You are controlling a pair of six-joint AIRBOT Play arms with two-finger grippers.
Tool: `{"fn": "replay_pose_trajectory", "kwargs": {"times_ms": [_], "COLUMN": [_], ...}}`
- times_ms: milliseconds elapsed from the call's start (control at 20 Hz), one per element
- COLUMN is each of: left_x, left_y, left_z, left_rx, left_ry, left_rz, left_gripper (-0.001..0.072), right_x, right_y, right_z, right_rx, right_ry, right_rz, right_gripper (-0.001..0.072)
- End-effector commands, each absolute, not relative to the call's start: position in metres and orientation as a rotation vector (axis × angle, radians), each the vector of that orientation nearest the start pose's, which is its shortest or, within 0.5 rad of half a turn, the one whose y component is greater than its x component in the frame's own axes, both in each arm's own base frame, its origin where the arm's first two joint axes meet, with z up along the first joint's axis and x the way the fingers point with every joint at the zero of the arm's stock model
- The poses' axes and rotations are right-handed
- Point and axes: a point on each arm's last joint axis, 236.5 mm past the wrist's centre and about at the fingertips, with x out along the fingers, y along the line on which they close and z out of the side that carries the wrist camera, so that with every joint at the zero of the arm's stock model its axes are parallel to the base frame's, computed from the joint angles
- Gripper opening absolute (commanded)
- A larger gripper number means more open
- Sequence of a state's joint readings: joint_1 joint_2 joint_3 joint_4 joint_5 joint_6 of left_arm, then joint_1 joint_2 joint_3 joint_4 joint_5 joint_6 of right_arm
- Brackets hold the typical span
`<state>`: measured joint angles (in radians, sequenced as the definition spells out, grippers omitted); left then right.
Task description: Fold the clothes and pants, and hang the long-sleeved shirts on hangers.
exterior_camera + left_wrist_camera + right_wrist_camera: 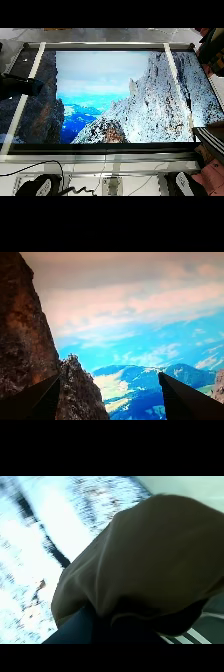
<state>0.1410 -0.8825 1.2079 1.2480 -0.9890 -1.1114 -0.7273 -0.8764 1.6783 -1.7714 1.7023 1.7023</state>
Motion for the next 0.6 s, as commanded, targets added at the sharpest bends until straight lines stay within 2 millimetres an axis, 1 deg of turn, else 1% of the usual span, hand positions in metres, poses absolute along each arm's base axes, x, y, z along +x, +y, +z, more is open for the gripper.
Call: {"fn": "replay_pose_trajectory", "kwargs": {"times_ms": [0, 50, 100, 150, 200, 250, 300, 350, 400, 550], "left_x": [0.383, 0.383, 0.383, 0.383, 0.383, 0.383, 0.383, 0.383, 0.383, 0.383], "left_y": [-0.009, -0.009, -0.009, -0.009, -0.009, -0.009, -0.009, -0.009, -0.009, -0.009], "left_z": [0.216, 0.216, 0.216, 0.216, 0.216, 0.216, 0.216, 0.216, 0.216, 0.215], "left_rx": [0.139, 0.139, 0.139, 0.139, 0.139, 0.139, 0.139, 0.139, 0.139, 0.139], "left_ry": [0.601, 0.601, 0.601, 0.601, 0.601, 0.601, 0.601, 0.601, 0.601, 0.602], "left_rz": [-0.207, -0.207, -0.207, -0.207, -0.207, -0.207, -0.207, -0.207, -0.207, -0.207], "left_gripper": [0.0697, 0.0697, 0.0697, 0.0697, 0.0697, 0.0697, 0.0697, 0.0697, 0.0697, 0.0697], "right_x": [0.082, 0.068, 0.057, 0.049, 0.042, 0.038, 0.036, 0.039, 0.046, 0.086], "right_y": [-0.222, -0.224, -0.226, -0.229, -0.233, -0.237, -0.239, -0.242, -0.242, -0.234], "right_z": [0.31, 0.314, 0.317, 0.318, 0.319, 0.319, 0.317, 0.315, 0.312, 0.3], "right_rx": [0.425, 0.434, 0.444, 0.457, 0.467, 0.476, 0.485, 0.496, 0.535, 0.624], "right_ry": [0.726, 0.7, 0.68, 0.666, 0.65, 0.648, 0.65, 0.652, 0.634, 0.625], "right_rz": [-1.228, -1.281, -1.323, -1.361, -1.394, -1.417, -1.429, -1.423, -1.409, -1.247], "right_gripper": [0.0015, 0.0016, 0.0045, 0.0183, 0.0394, 0.0533, 0.0541, 0.0541, 0.054, 0.0536]}}
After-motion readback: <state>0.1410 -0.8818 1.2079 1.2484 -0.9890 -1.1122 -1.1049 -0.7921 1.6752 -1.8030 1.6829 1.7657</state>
